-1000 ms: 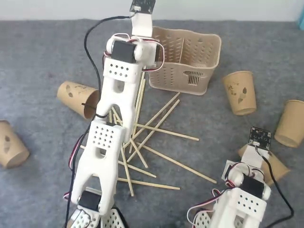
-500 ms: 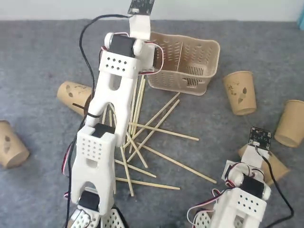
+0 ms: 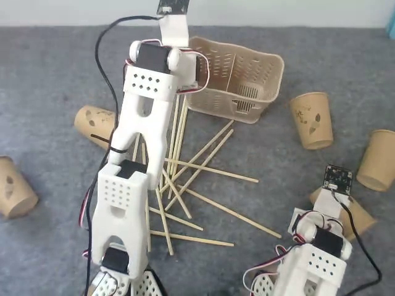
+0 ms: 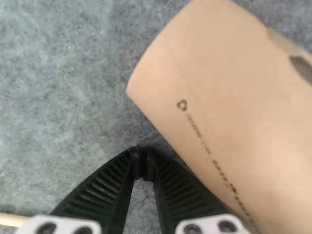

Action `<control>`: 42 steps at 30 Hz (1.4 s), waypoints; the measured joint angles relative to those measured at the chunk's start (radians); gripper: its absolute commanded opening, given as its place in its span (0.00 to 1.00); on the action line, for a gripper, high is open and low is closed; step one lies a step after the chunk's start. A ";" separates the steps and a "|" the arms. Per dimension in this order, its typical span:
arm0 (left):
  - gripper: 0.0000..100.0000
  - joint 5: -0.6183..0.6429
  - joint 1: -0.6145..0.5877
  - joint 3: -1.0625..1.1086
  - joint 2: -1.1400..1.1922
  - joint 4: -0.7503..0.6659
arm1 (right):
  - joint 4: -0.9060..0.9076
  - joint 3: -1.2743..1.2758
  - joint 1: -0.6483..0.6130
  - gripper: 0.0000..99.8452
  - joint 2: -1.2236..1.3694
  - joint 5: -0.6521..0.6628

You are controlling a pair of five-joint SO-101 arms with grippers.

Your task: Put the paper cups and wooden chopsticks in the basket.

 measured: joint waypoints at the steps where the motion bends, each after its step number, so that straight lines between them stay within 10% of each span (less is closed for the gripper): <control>1: 0.20 0.000 0.000 0.000 0.000 0.000 | 0.000 0.000 0.000 0.01 0.000 0.000; 13: 0.01 0.009 0.005 0.120 -0.026 0.000 | 0.000 0.000 0.000 0.01 0.000 0.000; 42: 0.01 0.011 0.080 0.328 -0.195 0.002 | 0.000 0.000 0.000 0.01 0.000 0.000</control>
